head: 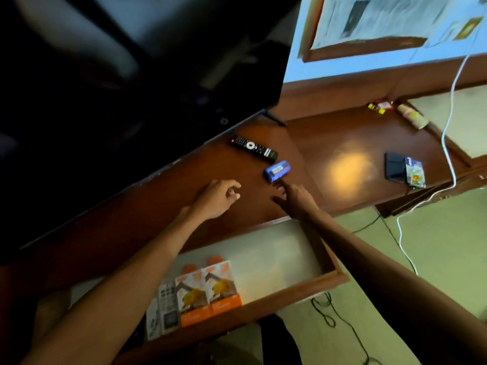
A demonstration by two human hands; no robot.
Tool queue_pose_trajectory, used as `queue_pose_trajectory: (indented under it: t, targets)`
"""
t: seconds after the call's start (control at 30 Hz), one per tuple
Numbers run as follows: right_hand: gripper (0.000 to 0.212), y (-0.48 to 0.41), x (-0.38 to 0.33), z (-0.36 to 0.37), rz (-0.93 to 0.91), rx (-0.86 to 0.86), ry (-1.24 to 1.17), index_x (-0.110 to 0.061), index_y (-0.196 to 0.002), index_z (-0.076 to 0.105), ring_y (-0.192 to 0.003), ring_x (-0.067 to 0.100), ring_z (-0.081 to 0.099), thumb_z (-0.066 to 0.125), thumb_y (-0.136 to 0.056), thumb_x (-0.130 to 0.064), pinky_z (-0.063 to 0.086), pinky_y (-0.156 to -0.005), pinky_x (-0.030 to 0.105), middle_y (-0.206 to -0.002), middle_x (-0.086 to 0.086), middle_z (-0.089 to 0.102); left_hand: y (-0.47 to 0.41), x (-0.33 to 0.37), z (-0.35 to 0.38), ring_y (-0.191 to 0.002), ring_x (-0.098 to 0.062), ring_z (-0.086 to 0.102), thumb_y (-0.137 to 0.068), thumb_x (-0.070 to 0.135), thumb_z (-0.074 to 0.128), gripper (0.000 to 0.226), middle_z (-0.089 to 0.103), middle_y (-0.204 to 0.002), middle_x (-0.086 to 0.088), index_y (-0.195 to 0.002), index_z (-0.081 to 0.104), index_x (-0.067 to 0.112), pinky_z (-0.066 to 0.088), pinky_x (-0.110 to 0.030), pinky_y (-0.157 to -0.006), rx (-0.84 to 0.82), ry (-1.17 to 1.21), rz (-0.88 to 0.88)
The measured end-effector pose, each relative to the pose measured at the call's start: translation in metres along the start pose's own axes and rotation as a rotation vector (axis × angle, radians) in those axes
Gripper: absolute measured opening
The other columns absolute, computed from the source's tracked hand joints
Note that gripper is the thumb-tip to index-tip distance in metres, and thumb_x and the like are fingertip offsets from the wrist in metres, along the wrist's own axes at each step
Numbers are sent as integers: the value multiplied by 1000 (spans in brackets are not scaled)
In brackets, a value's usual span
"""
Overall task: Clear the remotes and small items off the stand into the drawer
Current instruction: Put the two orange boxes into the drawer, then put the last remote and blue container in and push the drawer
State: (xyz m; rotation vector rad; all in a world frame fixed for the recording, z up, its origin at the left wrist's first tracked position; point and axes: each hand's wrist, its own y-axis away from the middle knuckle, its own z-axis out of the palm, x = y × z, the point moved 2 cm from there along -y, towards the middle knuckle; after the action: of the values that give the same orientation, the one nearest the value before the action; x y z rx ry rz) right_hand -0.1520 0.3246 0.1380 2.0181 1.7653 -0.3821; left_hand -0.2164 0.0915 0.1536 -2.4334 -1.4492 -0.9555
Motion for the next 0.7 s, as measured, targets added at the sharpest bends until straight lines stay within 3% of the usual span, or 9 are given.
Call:
queue_pose_trajectory:
  t: [0.1,0.27,0.37,0.43,0.6,0.7]
  targets:
    - [49,-45,15,-22,-34,-36,106,-14,-131,49,-116,39,56,64,-87,-29,49,-92,47,-133,17,56,-63,19,-6,-103,-15,59,-93,32,59,35,64,-109,6,-128,56,30,52,-37,-89,77,-49,10]
    - [50,-111,36,-26,-284,-177,276,-9,-137,47,-131,38,43,55,-87,-11,41,-103,44,-145,17,45,-158,37,5,-133,-25,42,-93,24,60,53,48,-143,-5,-143,40,24,40,-43,-108,54,-201,15]
    - [55,-135,46,-19,-439,-358,399,-13,-143,41,-144,31,30,58,-91,-17,29,-116,46,-154,14,35,-197,34,15,-136,-25,37,-90,21,64,63,39,-149,-1,-146,36,28,35,-43,-110,73,-317,10]
    - [56,-147,57,-17,-490,-420,414,-19,-145,38,-143,28,32,56,-93,-25,27,-117,43,-154,12,37,-213,31,23,-140,-25,32,-89,18,66,69,33,-154,0,-147,32,32,33,-44,-112,66,-348,-15]
    - [50,-158,85,-21,-581,-325,360,-26,-143,43,-138,26,38,54,-94,-26,30,-110,41,-147,6,46,-234,23,38,-150,-23,7,-92,16,62,75,15,-162,2,-152,21,34,11,-48,-119,-74,-411,-51]
    - [53,-165,98,-22,-581,-307,342,-27,-144,40,-133,27,42,53,-93,-32,33,-106,40,-145,6,47,-242,16,44,-149,-22,13,-93,16,59,68,28,-159,0,-151,25,31,11,-45,-120,-65,-409,-31]
